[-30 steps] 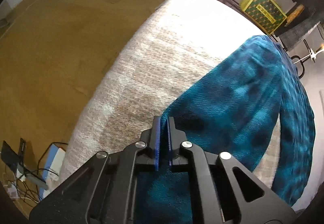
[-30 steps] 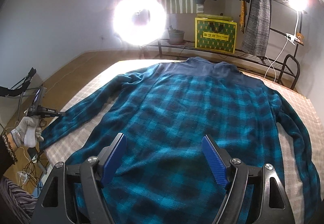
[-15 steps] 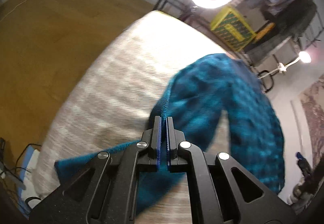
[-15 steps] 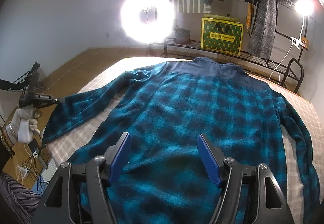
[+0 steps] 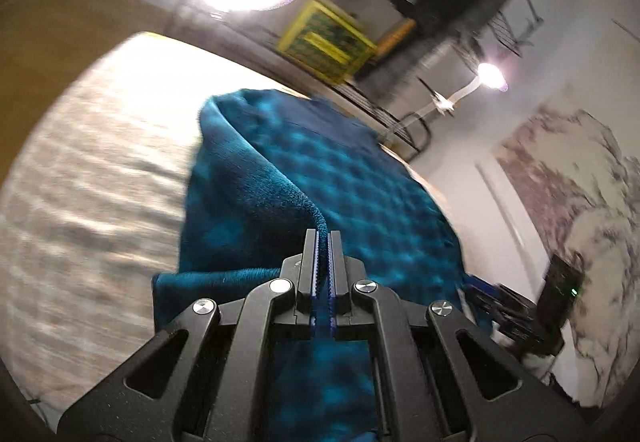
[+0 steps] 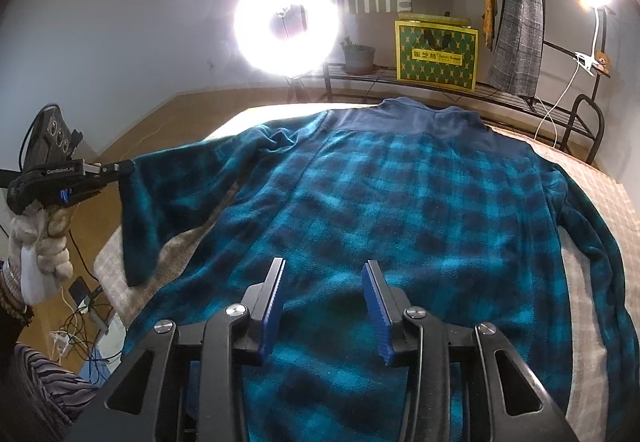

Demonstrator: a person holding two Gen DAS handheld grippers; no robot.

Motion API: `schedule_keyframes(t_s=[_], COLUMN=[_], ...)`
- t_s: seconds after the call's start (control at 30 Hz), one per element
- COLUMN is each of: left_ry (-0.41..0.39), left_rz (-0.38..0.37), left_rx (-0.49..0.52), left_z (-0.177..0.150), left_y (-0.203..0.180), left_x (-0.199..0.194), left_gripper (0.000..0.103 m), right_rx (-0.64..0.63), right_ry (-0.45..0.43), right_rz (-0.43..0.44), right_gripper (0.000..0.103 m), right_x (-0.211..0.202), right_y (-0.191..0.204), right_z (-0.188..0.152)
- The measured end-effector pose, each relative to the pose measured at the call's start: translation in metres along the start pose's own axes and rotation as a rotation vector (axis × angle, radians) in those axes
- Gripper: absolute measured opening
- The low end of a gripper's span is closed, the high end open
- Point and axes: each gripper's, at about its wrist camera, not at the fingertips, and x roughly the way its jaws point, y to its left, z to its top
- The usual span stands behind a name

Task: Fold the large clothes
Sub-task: 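Lift the gripped side edge and fold it over toward the shirt's center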

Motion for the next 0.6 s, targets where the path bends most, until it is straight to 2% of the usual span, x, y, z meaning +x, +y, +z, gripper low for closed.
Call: schedule_keyframes(t_s=[0.23, 0.33, 0.6], left_ry=[0.122, 0.180, 0.311], left_rz=[-0.059, -0.033, 0.046], left_rx=[0.115, 0.189, 0.242], left_z=[-0.030, -0.043, -0.075], left_y=[-0.071, -0.094, -0.108], left_x=[0.043, 0.067, 0.119], left_gripper=[0.001, 0.001, 0.001], right_rx=[0.062, 0.098, 0.186], right_ry=[0.006, 0.013, 0.068], right_rz=[0.028, 0.041, 0.078], right_gripper=[0.037, 0.036, 0.036], right_x=[-0.004, -0.006, 0.005], right_y=[-0.019, -0.031, -0.051], right_z=[-0.001, -0.004, -0.015])
